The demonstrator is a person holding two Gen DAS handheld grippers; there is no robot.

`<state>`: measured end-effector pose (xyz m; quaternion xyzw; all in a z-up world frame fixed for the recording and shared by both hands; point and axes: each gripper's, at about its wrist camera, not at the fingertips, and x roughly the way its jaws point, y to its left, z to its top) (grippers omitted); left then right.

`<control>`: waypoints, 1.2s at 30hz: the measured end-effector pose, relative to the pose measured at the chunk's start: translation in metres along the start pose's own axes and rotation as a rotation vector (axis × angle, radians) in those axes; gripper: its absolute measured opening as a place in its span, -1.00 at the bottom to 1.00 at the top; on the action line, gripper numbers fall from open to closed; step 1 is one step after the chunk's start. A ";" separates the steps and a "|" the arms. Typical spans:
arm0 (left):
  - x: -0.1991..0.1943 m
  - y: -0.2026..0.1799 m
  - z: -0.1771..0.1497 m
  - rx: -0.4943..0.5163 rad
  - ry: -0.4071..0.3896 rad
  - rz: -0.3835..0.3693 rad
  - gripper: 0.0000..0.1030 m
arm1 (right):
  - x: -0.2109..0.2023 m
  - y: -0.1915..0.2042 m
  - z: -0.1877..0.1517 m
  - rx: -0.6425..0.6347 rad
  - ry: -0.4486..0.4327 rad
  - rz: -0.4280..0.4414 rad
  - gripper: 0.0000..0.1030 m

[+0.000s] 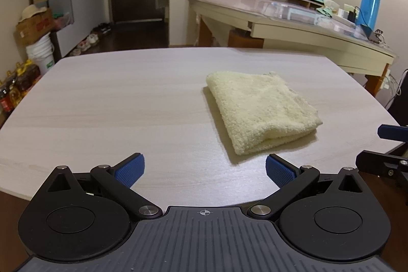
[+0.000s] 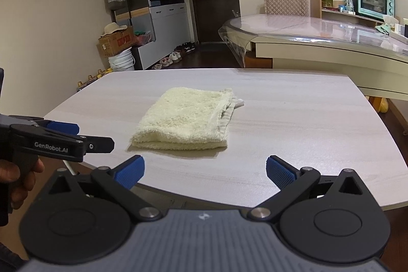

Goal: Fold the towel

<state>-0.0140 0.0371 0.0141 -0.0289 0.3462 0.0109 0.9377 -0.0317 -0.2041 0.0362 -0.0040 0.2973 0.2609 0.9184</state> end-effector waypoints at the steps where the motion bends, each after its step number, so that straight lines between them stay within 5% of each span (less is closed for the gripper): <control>1: 0.000 0.000 0.000 -0.001 0.000 0.000 1.00 | 0.000 0.000 0.000 0.000 0.000 -0.002 0.99; 36: 0.001 -0.007 0.003 0.022 0.004 -0.005 1.00 | 0.005 -0.001 -0.005 0.011 0.010 -0.017 0.99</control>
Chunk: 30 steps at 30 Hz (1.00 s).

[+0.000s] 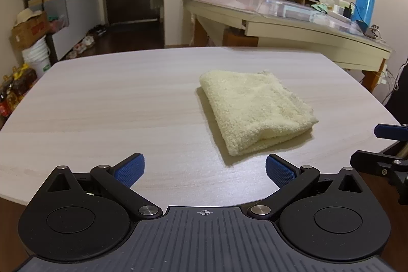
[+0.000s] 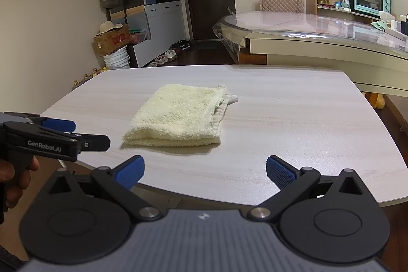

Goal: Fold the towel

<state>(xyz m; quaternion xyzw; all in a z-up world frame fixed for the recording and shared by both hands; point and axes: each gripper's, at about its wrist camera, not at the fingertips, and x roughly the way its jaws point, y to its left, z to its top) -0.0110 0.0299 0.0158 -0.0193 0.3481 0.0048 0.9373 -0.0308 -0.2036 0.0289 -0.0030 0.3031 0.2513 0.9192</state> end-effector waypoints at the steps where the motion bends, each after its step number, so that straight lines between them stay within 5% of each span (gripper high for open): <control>1: 0.000 0.000 0.000 0.000 0.000 0.001 1.00 | 0.000 0.000 0.001 0.000 0.000 0.002 0.99; 11: 0.004 0.003 0.004 0.014 -0.017 -0.015 1.00 | 0.005 -0.002 0.010 -0.002 0.003 0.021 0.99; 16: 0.007 0.019 0.014 0.010 -0.044 0.013 1.00 | 0.024 -0.005 0.044 -0.008 -0.018 0.103 0.96; 18: 0.010 0.026 0.018 0.004 -0.050 0.027 1.00 | 0.038 -0.006 0.057 -0.020 -0.012 0.115 0.84; 23: 0.020 0.047 0.030 -0.022 -0.049 0.044 1.00 | 0.084 -0.011 0.084 -0.059 0.031 0.140 0.00; 30: 0.035 0.054 0.041 0.009 -0.060 0.016 1.00 | 0.126 -0.018 0.095 -0.104 0.094 0.137 -0.13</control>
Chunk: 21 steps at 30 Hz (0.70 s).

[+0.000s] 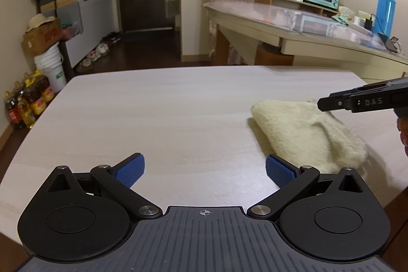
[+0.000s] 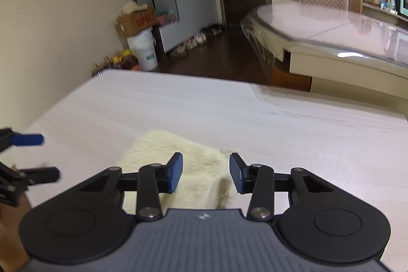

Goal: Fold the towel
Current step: 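Pinch a towel corner with the right gripper while the left gripper pinches another corner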

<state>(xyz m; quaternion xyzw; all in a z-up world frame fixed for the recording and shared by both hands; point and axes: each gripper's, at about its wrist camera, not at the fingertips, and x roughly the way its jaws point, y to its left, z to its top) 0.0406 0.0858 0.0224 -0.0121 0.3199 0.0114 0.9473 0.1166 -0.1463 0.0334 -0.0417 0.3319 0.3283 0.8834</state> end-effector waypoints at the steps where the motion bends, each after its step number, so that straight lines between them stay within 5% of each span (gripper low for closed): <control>1: 0.002 0.001 0.001 0.005 -0.002 -0.004 1.00 | 0.006 -0.002 0.002 -0.006 0.009 0.000 -0.13; 3: 0.007 0.003 0.004 0.014 -0.005 -0.013 1.00 | 0.017 -0.006 0.006 -0.017 0.028 -0.001 -0.23; 5: 0.011 0.005 0.007 0.023 -0.009 -0.022 1.00 | 0.028 -0.010 0.009 -0.029 0.047 -0.001 -0.68; 7: 0.010 0.004 0.008 0.072 -0.021 -0.067 1.00 | 0.032 -0.011 0.012 -0.039 0.049 0.007 -0.81; 11: 0.005 -0.001 0.011 0.207 -0.062 -0.178 1.00 | 0.017 0.001 0.013 -0.065 0.013 0.054 -0.86; 16: -0.006 -0.010 0.017 0.514 -0.140 -0.356 1.00 | -0.022 0.040 0.016 -0.124 -0.061 0.183 -0.86; 21: -0.006 -0.016 0.015 0.722 -0.143 -0.446 1.00 | -0.034 0.078 0.013 -0.224 -0.027 0.279 -0.86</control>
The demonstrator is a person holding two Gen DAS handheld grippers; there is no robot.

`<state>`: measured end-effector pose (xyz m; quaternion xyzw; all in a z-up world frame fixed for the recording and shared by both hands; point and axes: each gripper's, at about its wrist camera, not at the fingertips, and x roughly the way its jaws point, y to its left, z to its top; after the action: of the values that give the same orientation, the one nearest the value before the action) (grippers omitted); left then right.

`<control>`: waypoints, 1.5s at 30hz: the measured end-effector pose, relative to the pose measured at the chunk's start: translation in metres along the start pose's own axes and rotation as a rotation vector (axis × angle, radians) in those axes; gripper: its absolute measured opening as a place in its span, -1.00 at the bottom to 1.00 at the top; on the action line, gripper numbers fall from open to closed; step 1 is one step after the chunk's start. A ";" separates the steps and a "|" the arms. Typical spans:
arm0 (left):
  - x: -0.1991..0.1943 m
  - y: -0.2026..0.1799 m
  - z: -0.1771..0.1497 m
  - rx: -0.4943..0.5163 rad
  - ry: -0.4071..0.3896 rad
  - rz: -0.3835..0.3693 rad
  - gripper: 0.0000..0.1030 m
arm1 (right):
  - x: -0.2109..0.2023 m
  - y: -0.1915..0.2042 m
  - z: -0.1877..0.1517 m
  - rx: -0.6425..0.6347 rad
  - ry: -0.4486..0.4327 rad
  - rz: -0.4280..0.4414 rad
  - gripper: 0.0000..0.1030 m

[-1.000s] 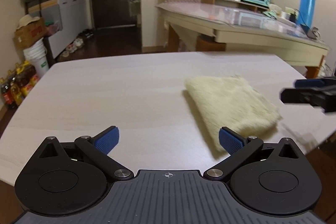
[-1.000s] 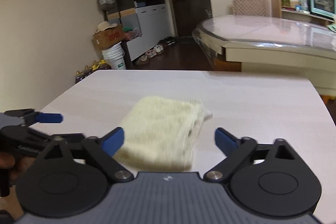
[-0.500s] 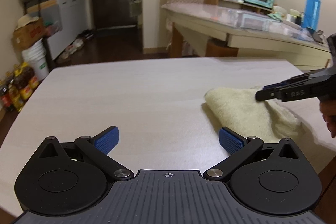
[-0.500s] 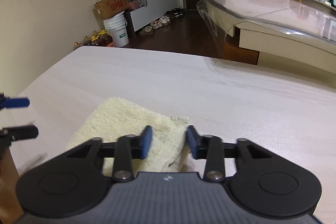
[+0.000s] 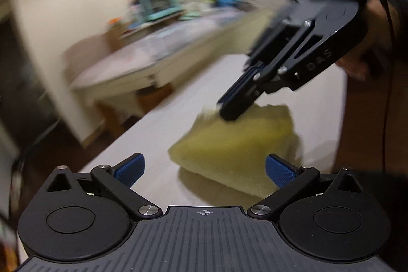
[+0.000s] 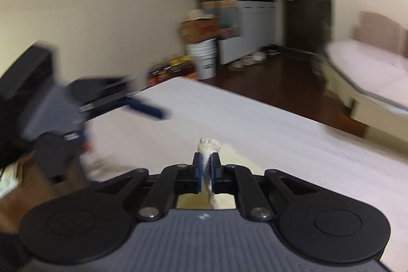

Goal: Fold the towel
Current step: 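Pinch a towel corner with the right gripper while the left gripper pinches another corner, then lift the towel corner with the left gripper to unfold the towel layers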

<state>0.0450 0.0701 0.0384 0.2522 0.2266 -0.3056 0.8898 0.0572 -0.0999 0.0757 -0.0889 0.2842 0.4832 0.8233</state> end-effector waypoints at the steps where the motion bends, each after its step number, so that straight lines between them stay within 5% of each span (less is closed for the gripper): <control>1: 0.001 -0.001 0.000 0.030 0.005 -0.018 1.00 | 0.000 0.007 0.001 -0.014 0.009 0.020 -0.86; 4: 0.004 -0.005 -0.001 0.121 0.021 -0.072 0.97 | 0.003 0.025 0.002 -0.031 0.030 0.096 -0.86; 6: 0.006 -0.007 -0.002 0.181 0.032 -0.108 0.73 | 0.005 0.029 0.002 -0.020 0.036 0.122 -0.86; 8: 0.008 -0.009 -0.002 0.242 0.043 -0.143 -0.01 | 0.008 0.030 0.003 0.010 0.043 0.148 -0.86; 12: 0.011 -0.010 -0.007 0.321 0.062 -0.178 -0.34 | 0.012 0.025 0.003 0.059 0.061 0.172 -0.83; 14: 0.011 -0.008 -0.008 0.313 0.062 -0.189 -0.71 | 0.010 0.020 0.002 0.084 0.064 0.174 -0.62; 17: 0.010 -0.004 -0.011 0.301 0.061 -0.202 -0.75 | 0.002 0.013 0.001 0.112 0.048 0.171 -0.46; 20: 0.008 0.004 -0.014 0.293 0.073 -0.197 -0.77 | -0.018 -0.026 0.006 0.138 0.011 0.010 -0.15; 24: 0.007 0.008 -0.016 0.306 0.085 -0.191 -0.78 | -0.017 -0.074 0.008 0.165 0.049 -0.187 -0.13; 28: 0.006 0.011 -0.015 0.304 0.084 -0.181 -0.78 | 0.008 -0.113 0.006 0.245 0.121 -0.191 -0.13; 31: 0.005 0.011 -0.014 0.301 0.083 -0.183 -0.78 | 0.014 -0.121 0.005 0.262 0.126 -0.189 -0.18; 34: 0.006 0.010 -0.015 0.289 0.100 -0.194 -0.78 | 0.013 -0.120 0.005 0.254 0.104 -0.193 -0.74; 39: 0.011 0.014 -0.017 0.262 0.118 -0.176 -0.78 | 0.011 -0.118 0.005 0.241 0.069 -0.201 -0.78; 45: 0.027 0.032 0.008 0.217 0.086 0.000 -0.78 | -0.017 -0.120 0.019 0.203 -0.049 -0.287 -0.79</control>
<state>0.0869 0.0761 0.0392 0.3597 0.2300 -0.3175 0.8467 0.1597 -0.1669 0.0850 -0.0330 0.2960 0.3316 0.8952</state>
